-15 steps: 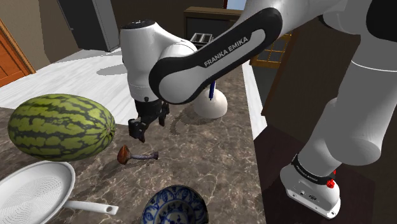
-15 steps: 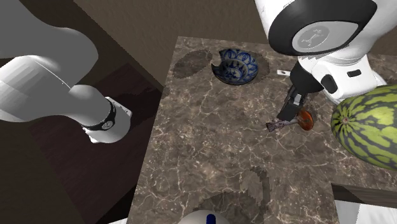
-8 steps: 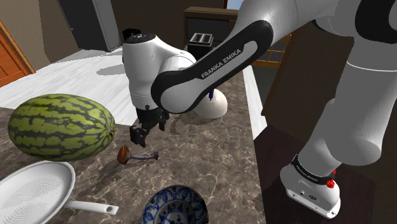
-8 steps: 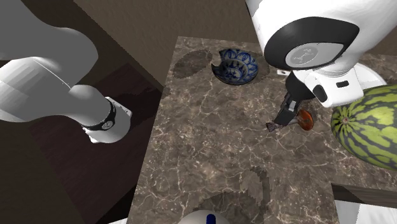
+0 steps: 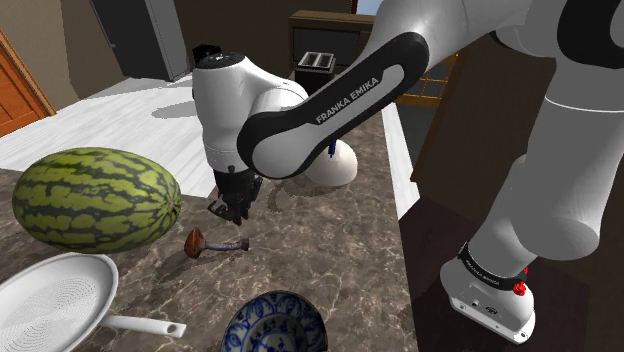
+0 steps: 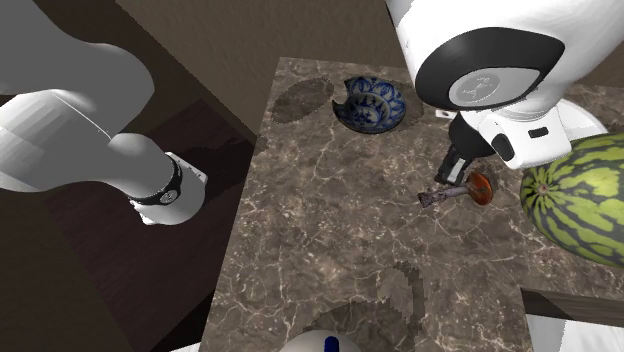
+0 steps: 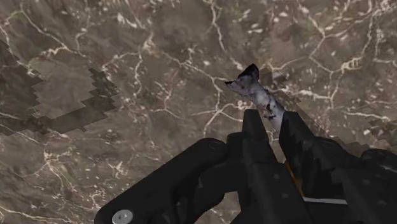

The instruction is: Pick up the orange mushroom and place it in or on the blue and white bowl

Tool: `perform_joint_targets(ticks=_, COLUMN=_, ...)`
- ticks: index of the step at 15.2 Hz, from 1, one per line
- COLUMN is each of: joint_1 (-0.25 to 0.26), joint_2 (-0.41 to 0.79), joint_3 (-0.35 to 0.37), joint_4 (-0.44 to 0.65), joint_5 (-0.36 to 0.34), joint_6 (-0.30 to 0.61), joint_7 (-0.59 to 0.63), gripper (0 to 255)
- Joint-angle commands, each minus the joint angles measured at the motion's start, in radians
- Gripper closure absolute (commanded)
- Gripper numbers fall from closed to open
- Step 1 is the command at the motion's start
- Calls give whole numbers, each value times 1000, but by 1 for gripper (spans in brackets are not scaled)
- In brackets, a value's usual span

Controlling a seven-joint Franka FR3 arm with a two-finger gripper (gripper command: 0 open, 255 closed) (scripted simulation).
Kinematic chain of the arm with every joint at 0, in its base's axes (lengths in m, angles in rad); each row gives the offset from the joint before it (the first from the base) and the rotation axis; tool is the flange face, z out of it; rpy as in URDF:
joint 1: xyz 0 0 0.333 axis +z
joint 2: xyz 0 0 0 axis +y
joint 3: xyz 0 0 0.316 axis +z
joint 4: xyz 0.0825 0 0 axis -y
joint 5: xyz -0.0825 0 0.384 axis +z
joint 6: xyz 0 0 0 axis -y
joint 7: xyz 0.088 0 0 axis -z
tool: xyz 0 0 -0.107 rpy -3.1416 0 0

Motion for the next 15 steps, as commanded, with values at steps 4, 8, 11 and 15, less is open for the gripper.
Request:
perform_joint_targets(ticks=4, joint_1=0, joint_2=0, joint_3=0, joint_4=0, joint_5=0, joint_6=0, joint_7=0, gripper=255)
perform_joint_targets(ticks=8, joint_1=0, joint_2=0, joint_3=0, joint_4=0, joint_5=0, joint_6=0, joint_7=0, gripper=0)
perform_joint_targets(ticks=11, joint_1=16, joint_2=93, joint_3=0, joint_4=22, joint_5=-123, joint_6=102, joint_7=-154, gripper=0)
perform_joint_targets(ticks=15, joint_1=44, joint_2=221, joint_3=-9, joint_4=67, joint_5=-294, joint_6=231, joint_7=-348, gripper=0)
